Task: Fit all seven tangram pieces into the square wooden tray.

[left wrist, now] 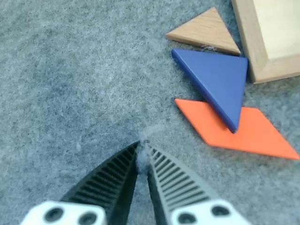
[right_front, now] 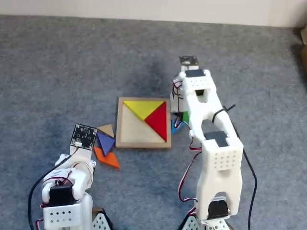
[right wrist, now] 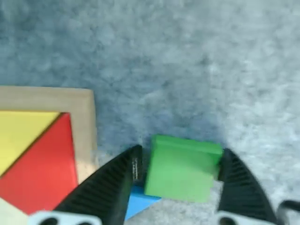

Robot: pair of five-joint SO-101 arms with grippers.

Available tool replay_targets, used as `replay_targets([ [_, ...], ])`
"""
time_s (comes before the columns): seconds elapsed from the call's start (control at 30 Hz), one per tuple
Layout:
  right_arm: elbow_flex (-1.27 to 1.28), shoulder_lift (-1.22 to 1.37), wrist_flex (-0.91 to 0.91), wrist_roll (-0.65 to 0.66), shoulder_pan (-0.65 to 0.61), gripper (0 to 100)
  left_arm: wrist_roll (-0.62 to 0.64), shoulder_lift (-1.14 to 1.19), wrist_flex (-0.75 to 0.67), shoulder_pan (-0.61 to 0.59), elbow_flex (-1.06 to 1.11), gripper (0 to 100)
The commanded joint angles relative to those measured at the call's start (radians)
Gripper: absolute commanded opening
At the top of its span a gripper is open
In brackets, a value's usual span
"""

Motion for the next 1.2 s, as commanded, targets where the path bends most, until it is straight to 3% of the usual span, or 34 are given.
replay_targets([
  [0.0, 0.001, -0.021, -0.015, -0.009, 0.007, 12.8, -0.005, -0.005, -0.017, -0.010, -0.005, 1],
  [0.3, -0.101, -0.059, 0.082, 0.000, 0.005, 11.8, -0.005, -0.005, -0.017, -0.010, -0.005, 1],
  [0.4, -0.136, -0.124, 0.084, 0.066, -0.004, 11.7, -0.005, -0.005, -0.017, -0.010, -0.005, 1],
  [0.8, -0.130, -0.242, 0.168, 0.236, -0.242, 11.7, -0.005, -0.005, -0.017, -0.010, -0.005, 1],
  [1.0, -0.048, -0.242, 0.156, 0.334, -0.381, 11.7, -0.005, -0.005, -0.017, -0.010, -0.005, 1],
  [1.17, 0.030, -0.242, 0.070, 0.341, -0.438, 11.7, -0.005, -0.005, -0.017, -0.010, -0.005, 1],
])
